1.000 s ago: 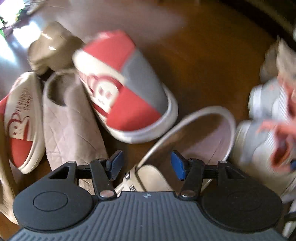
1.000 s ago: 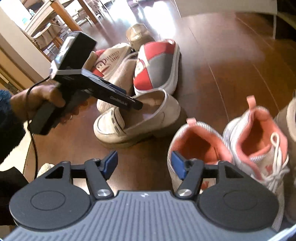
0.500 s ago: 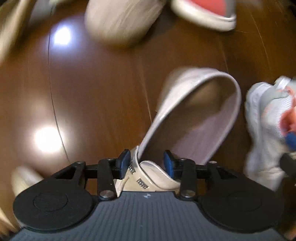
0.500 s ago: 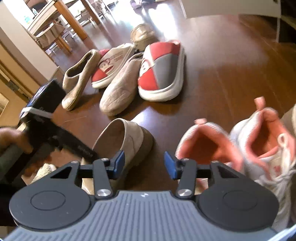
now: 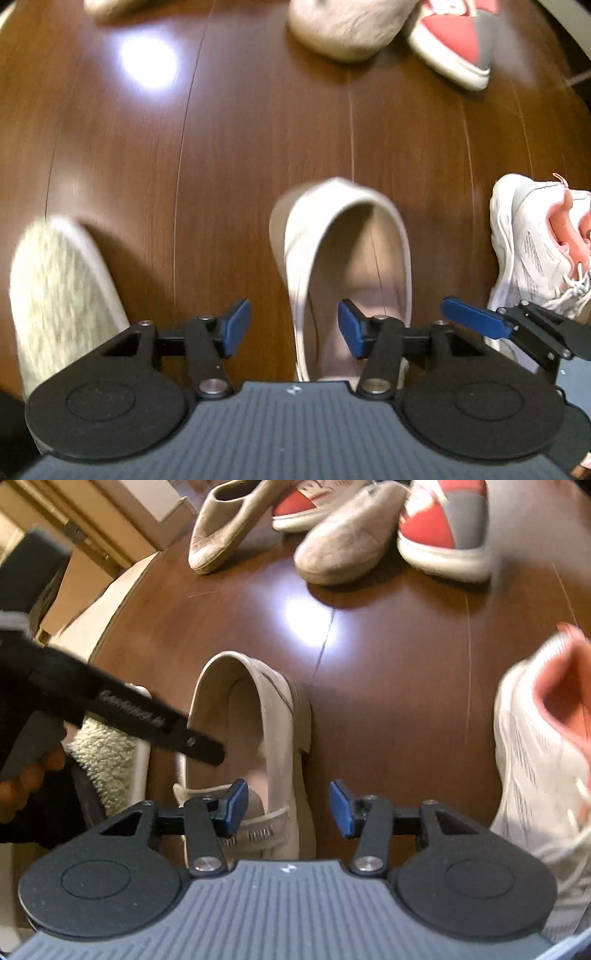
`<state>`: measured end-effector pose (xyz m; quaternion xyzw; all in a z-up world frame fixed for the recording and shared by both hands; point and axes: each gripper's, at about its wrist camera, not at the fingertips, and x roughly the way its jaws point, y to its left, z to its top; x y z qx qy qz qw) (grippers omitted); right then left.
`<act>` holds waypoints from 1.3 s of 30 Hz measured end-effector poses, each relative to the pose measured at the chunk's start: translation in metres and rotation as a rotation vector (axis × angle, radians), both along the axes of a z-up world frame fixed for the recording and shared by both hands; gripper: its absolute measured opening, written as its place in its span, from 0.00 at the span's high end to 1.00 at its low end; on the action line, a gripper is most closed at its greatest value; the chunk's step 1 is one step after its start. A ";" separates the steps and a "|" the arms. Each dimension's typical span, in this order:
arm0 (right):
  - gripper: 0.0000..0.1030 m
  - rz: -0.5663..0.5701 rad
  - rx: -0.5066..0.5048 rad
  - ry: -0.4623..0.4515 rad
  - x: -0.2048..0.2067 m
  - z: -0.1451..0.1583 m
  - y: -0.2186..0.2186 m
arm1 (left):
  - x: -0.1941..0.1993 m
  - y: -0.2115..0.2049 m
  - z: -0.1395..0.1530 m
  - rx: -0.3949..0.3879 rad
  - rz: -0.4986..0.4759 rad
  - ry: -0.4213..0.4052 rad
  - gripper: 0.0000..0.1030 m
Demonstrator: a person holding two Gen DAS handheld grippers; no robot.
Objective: Organize scattered shoes
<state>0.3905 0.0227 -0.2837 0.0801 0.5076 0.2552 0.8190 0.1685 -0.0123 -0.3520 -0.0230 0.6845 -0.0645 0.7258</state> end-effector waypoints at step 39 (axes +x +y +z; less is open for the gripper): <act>0.96 -0.458 -0.222 -0.448 0.111 0.087 -0.296 | 0.230 -0.314 0.071 -0.254 -0.364 -0.418 0.89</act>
